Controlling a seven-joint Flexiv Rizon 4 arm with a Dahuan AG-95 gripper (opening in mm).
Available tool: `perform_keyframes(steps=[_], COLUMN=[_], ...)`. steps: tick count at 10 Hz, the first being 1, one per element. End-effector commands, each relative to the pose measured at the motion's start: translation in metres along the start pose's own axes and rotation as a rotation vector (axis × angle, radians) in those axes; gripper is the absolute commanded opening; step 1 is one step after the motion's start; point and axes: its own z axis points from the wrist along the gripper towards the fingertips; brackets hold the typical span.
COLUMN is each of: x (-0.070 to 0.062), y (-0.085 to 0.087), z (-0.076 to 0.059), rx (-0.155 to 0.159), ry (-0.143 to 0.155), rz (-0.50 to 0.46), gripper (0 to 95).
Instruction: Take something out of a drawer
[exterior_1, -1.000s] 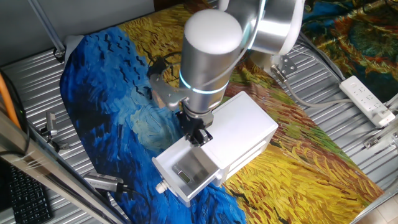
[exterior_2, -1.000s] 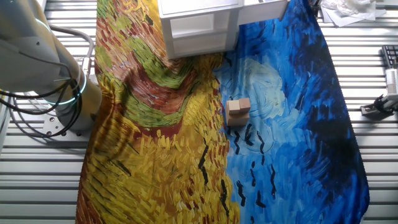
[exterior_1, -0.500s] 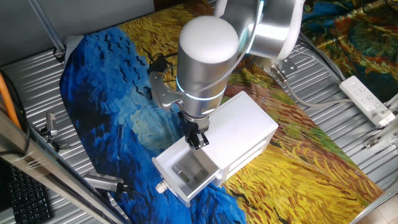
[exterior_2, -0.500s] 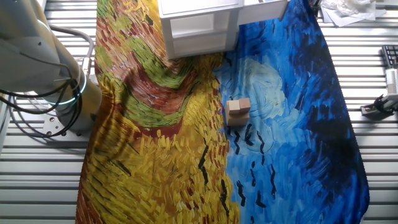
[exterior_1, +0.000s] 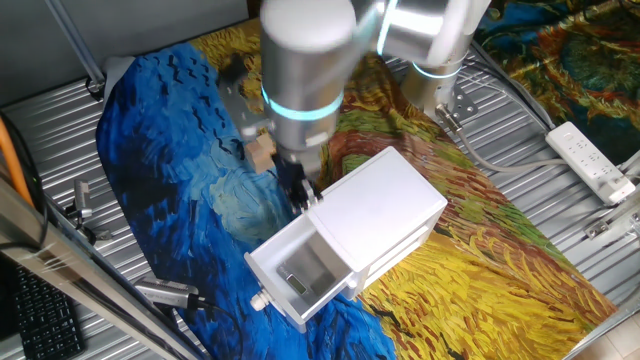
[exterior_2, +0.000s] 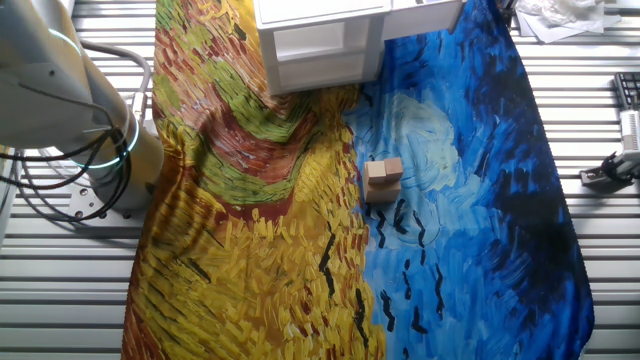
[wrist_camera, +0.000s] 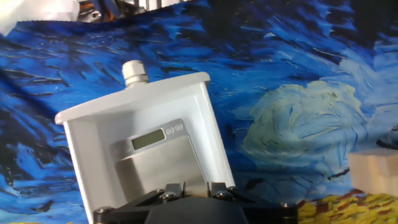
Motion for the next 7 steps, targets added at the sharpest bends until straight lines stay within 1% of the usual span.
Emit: perform_keyframes(steps=[1, 3, 4, 7], x=[0.003, 0.006, 0.008, 0.016], y=[-0.025, -0.046, -0.054, -0.068], z=[-0.004, -0.001, 0.006, 0.022], rx=[-0.008, -0.007, -0.008, -0.009], ry=[0.008, 0.012, 0.013, 0.015], rz=[-0.031, -0.047, -0.05, -0.059], gripper=[0.0, 0.0, 0.0, 0.0])
